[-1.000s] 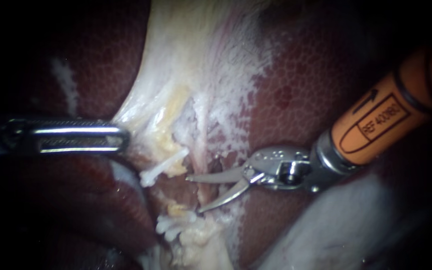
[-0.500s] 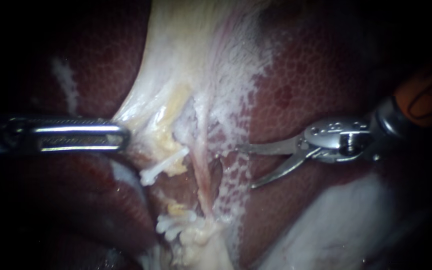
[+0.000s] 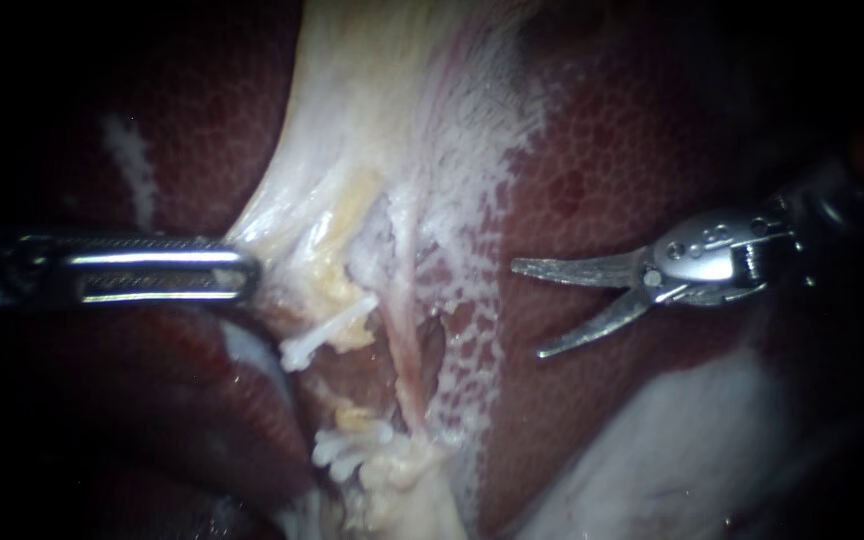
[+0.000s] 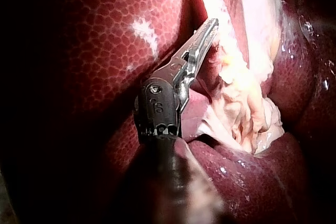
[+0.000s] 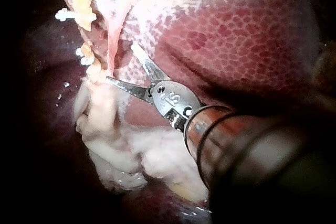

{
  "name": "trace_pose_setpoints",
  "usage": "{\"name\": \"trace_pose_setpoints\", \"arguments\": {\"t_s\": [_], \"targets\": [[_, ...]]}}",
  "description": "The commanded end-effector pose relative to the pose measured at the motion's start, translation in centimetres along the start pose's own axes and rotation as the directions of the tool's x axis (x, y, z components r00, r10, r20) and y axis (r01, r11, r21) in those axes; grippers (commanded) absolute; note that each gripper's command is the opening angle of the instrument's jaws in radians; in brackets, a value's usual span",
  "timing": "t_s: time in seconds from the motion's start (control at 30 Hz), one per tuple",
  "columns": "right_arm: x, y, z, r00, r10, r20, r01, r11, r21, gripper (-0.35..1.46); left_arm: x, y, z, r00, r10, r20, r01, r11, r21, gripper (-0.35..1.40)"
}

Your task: Go back from the cut left tube

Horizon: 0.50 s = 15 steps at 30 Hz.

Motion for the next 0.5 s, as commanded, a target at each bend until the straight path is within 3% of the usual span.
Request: {"name": "trace_pose_setpoints", "arguments": {"t_s": [0.03,0.5], "targets": [[0.0,0.0,-0.01,1.0,-0.008,0.0,0.008,1.0,0.0,1.21,0.0,0.0,0.0,1.0,0.0,0.0,0.0,1.0,0.0,-0.35],[0.05,0.02,-0.05,0.999,-0.049,-0.013,0.049,0.999,-0.003,1.23,0.02,0.07,0.04,1.0,0.0,0.0,0.0,1.0,0.0,-0.35]]}}
